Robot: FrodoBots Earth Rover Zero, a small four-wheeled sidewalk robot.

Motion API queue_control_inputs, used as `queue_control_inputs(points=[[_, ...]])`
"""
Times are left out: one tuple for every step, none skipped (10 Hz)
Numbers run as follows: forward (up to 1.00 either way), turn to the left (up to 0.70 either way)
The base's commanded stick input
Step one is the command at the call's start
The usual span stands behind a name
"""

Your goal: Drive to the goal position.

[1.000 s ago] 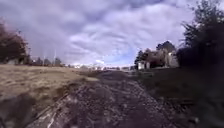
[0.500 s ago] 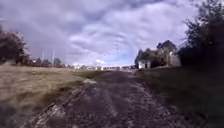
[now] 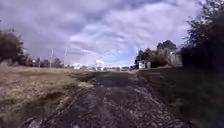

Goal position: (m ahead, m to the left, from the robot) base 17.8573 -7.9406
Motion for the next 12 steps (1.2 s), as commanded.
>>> queue_control_inputs(points=[[1.0,0.0],[1.0,0.0],[1.0,0.0],[1.0,0.0],[1.0,0.0],[1.0,0.0],[1.0,0.0],[1.0,0.0],[1.0,0.0],[1.0,0.0],[1.0,0.0],[1.0,0.0]])
